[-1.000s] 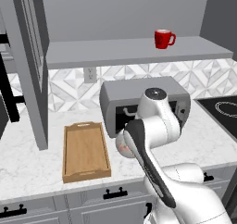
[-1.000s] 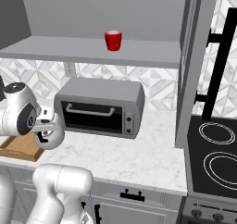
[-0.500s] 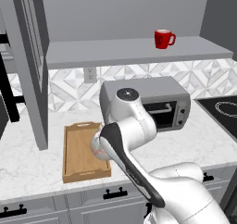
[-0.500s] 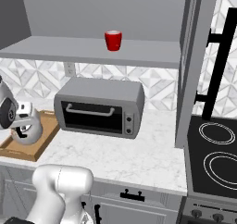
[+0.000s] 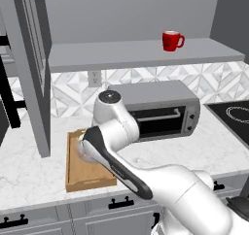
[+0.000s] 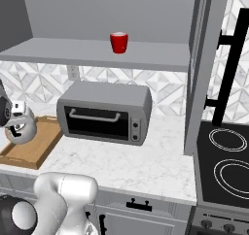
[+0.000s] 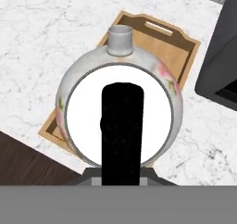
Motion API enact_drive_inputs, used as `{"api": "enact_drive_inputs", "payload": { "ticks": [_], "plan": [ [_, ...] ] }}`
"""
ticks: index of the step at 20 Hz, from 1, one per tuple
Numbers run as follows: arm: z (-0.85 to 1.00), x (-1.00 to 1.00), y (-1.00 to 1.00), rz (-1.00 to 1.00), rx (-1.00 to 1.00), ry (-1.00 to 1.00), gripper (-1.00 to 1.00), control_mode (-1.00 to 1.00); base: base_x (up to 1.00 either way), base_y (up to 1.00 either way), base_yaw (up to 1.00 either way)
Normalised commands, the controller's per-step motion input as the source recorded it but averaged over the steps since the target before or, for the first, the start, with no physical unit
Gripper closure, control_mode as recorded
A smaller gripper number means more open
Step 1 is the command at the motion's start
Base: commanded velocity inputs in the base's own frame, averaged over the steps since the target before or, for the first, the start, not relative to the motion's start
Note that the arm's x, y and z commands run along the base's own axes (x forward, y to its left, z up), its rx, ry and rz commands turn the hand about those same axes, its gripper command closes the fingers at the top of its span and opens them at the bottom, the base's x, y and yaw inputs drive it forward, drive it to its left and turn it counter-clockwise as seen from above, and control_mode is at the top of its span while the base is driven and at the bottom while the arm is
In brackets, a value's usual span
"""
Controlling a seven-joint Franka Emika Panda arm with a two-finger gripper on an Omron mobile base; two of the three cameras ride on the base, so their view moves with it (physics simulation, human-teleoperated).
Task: Pick the kettle from the counter and place it on the tray. Then pick the mug from the cabinet and place it on the tray. Then close the cabinet doors.
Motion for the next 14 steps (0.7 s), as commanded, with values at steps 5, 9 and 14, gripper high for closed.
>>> {"api": "enact_drive_inputs", "payload": {
  "ticks": [5, 9, 14],
  "plan": [
    [-0.01, 0.47, 0.30, -0.01, 0.00, 0.00, 1.00, -1.00, 0.00, 0.00, 0.00],
    [-0.08, 0.44, 0.25, 0.00, 0.00, 0.00, 1.00, -1.00, 0.00, 0.00, 0.00],
    [-0.05, 0.39, 0.17, -0.04, 0.00, 0.00, 1.00, -1.00, 0.00, 0.00, 0.00]
  ]
}}
